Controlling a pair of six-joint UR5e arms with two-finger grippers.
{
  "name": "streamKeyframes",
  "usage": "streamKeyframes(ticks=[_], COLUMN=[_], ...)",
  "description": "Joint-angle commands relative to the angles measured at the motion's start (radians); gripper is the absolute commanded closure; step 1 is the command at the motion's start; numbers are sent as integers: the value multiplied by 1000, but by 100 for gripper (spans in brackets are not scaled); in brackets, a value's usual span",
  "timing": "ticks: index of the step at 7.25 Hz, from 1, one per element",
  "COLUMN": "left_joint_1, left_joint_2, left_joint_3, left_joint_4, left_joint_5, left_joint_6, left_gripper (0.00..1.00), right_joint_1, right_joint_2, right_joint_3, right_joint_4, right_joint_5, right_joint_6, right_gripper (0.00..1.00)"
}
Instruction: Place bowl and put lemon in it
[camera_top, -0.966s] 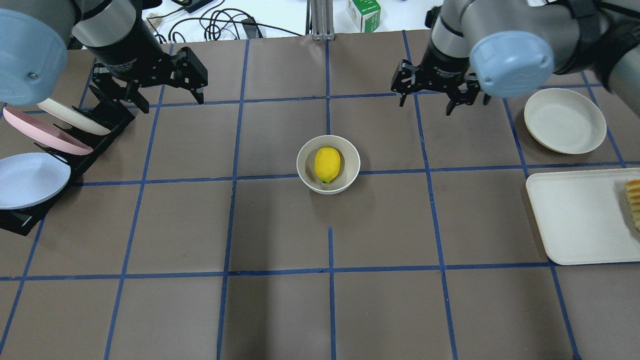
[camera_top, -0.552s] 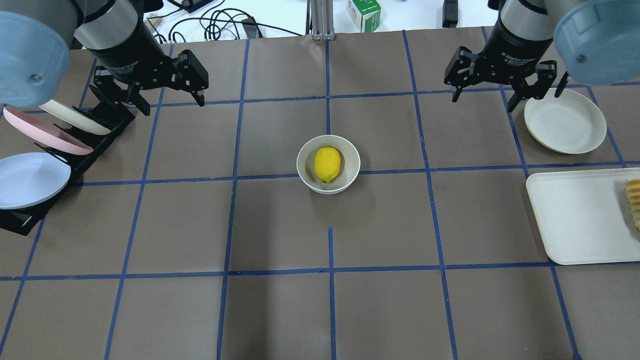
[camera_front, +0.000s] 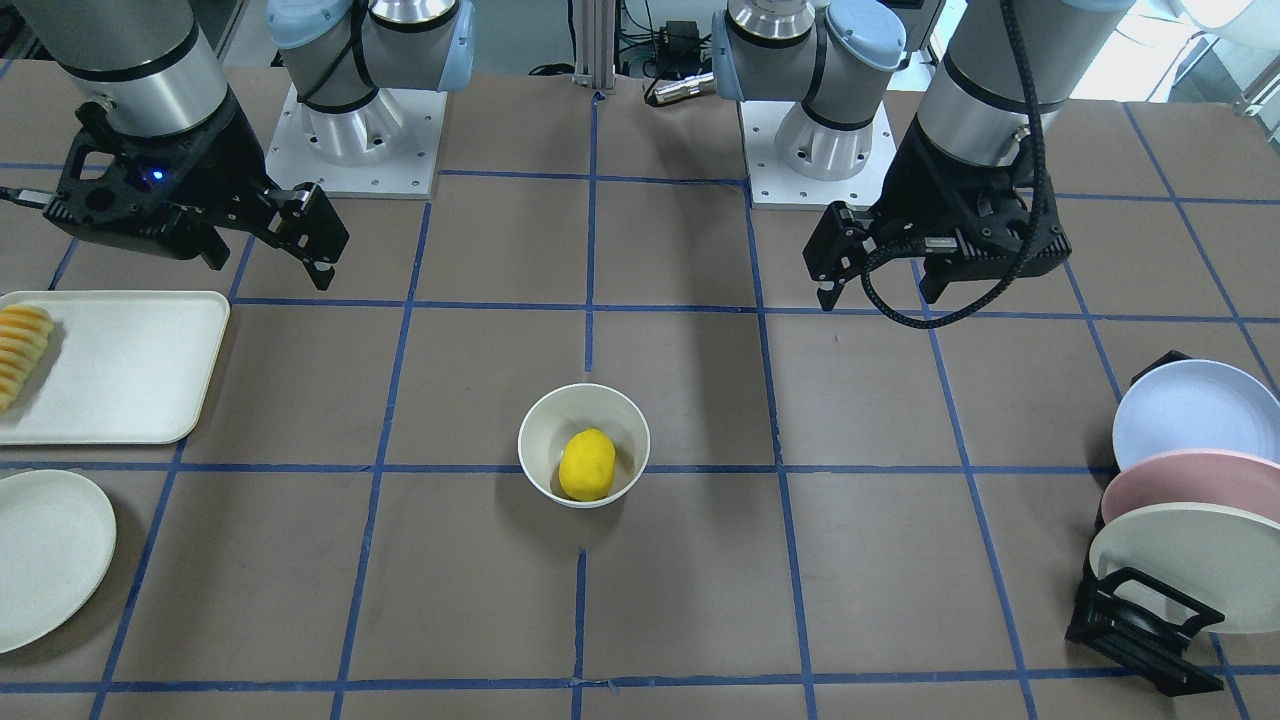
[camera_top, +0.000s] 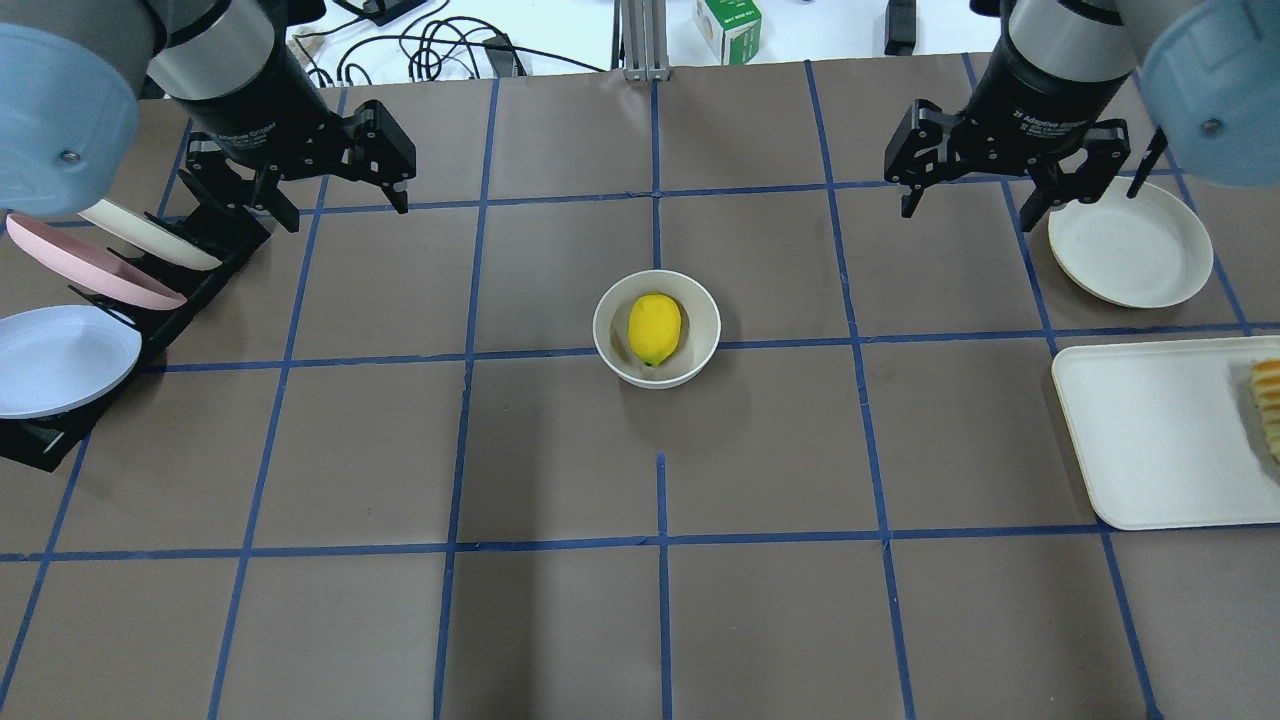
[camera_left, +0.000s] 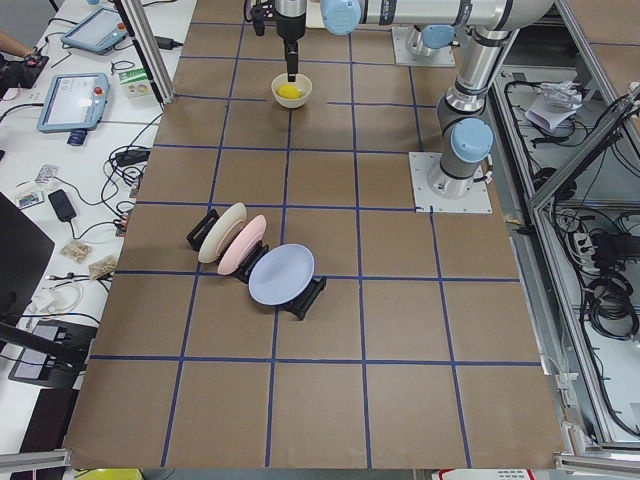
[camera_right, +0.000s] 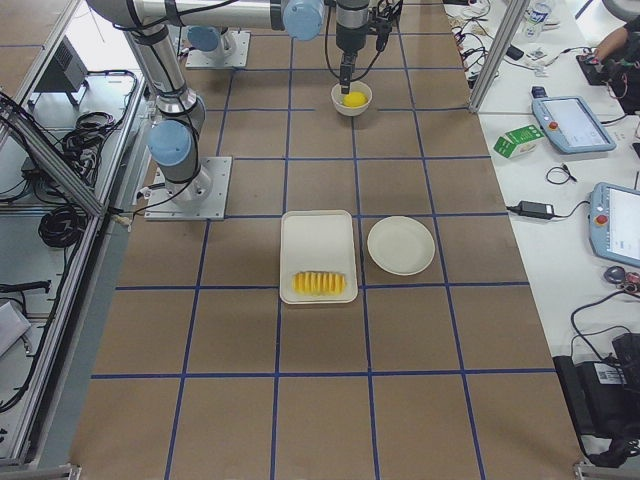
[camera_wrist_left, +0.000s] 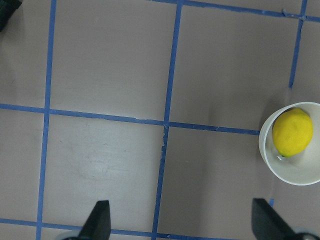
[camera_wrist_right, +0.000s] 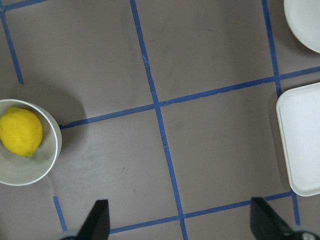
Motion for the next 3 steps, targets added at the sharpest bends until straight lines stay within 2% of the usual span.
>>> streamKeyframes(ticks=[1, 3], left_joint_1=[1, -3], left_joint_2=[0, 0], left_joint_3=[1, 0], left_joint_4=[0, -6], left_joint_5=[0, -2], left_joint_6=[0, 0], left_gripper=[0, 0], right_joint_1=[2, 0], right_joint_2=[-1, 2], right_joint_3=[0, 0], right_joint_4=[1, -2], right_joint_5=[0, -9], right_joint_6=[-16, -16], right_gripper=[0, 0])
